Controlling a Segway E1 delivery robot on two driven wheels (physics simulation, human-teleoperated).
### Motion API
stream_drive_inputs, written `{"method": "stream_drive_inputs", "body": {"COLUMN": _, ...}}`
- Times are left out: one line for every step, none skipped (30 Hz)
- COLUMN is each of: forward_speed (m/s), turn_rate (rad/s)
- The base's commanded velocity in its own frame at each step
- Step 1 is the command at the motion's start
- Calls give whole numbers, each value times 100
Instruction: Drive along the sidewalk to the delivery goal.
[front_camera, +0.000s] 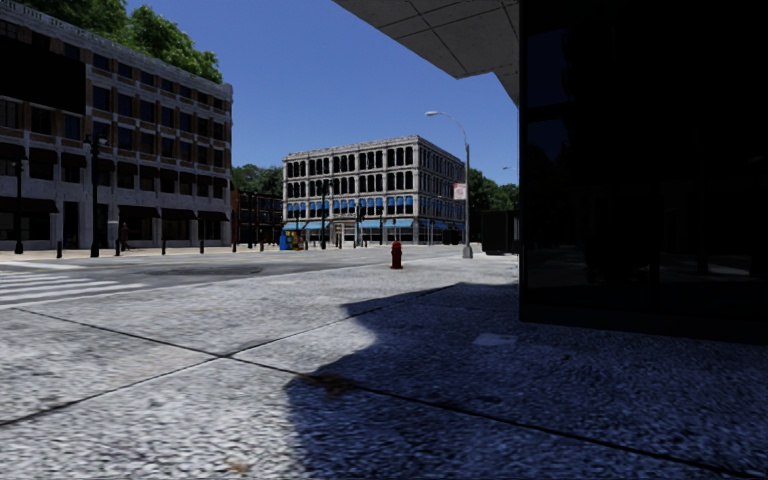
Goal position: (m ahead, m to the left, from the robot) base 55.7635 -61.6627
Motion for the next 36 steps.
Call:
{"method": "stream_drive_inputs", "body": {"forward_speed": 193, "turn_rate": 0}}
{"method": "stream_drive_inputs", "body": {"forward_speed": 193, "turn_rate": 0}}
{"method": "stream_drive_inputs", "body": {"forward_speed": 193, "turn_rate": 0}}
{"method": "stream_drive_inputs", "body": {"forward_speed": 193, "turn_rate": 0}}
{"method": "stream_drive_inputs", "body": {"forward_speed": 193, "turn_rate": 0}}
{"method": "stream_drive_inputs", "body": {"forward_speed": 193, "turn_rate": 0}}
{"method": "stream_drive_inputs", "body": {"forward_speed": 193, "turn_rate": 0}}
{"method": "stream_drive_inputs", "body": {"forward_speed": 193, "turn_rate": 0}}
{"method": "stream_drive_inputs", "body": {"forward_speed": 193, "turn_rate": 0}}
{"method": "stream_drive_inputs", "body": {"forward_speed": 193, "turn_rate": 0}}
{"method": "stream_drive_inputs", "body": {"forward_speed": 193, "turn_rate": 0}}
{"method": "stream_drive_inputs", "body": {"forward_speed": 193, "turn_rate": 0}}
{"method": "stream_drive_inputs", "body": {"forward_speed": 193, "turn_rate": 0}}
{"method": "stream_drive_inputs", "body": {"forward_speed": 193, "turn_rate": 0}}
{"method": "stream_drive_inputs", "body": {"forward_speed": 193, "turn_rate": 0}}
{"method": "stream_drive_inputs", "body": {"forward_speed": 193, "turn_rate": 0}}
{"method": "stream_drive_inputs", "body": {"forward_speed": 193, "turn_rate": 0}}
{"method": "stream_drive_inputs", "body": {"forward_speed": 193, "turn_rate": 0}}
{"method": "stream_drive_inputs", "body": {"forward_speed": 193, "turn_rate": 0}}
{"method": "stream_drive_inputs", "body": {"forward_speed": 193, "turn_rate": 0}}
{"method": "stream_drive_inputs", "body": {"forward_speed": 193, "turn_rate": 0}}
{"method": "stream_drive_inputs", "body": {"forward_speed": 193, "turn_rate": 0}}
{"method": "stream_drive_inputs", "body": {"forward_speed": 193, "turn_rate": 0}}
{"method": "stream_drive_inputs", "body": {"forward_speed": 194, "turn_rate": 0}}
{"method": "stream_drive_inputs", "body": {"forward_speed": 194, "turn_rate": 0}}
{"method": "stream_drive_inputs", "body": {"forward_speed": 194, "turn_rate": 0}}
{"method": "stream_drive_inputs", "body": {"forward_speed": 194, "turn_rate": 0}}
{"method": "stream_drive_inputs", "body": {"forward_speed": 194, "turn_rate": 0}}
{"method": "stream_drive_inputs", "body": {"forward_speed": 194, "turn_rate": 0}}
{"method": "stream_drive_inputs", "body": {"forward_speed": 194, "turn_rate": 0}}
{"method": "stream_drive_inputs", "body": {"forward_speed": 194, "turn_rate": 0}}
{"method": "stream_drive_inputs", "body": {"forward_speed": 194, "turn_rate": 0}}
{"method": "stream_drive_inputs", "body": {"forward_speed": 194, "turn_rate": 0}}
{"method": "stream_drive_inputs", "body": {"forward_speed": 194, "turn_rate": 0}}
{"method": "stream_drive_inputs", "body": {"forward_speed": 194, "turn_rate": 0}}
{"method": "stream_drive_inputs", "body": {"forward_speed": 194, "turn_rate": 0}}
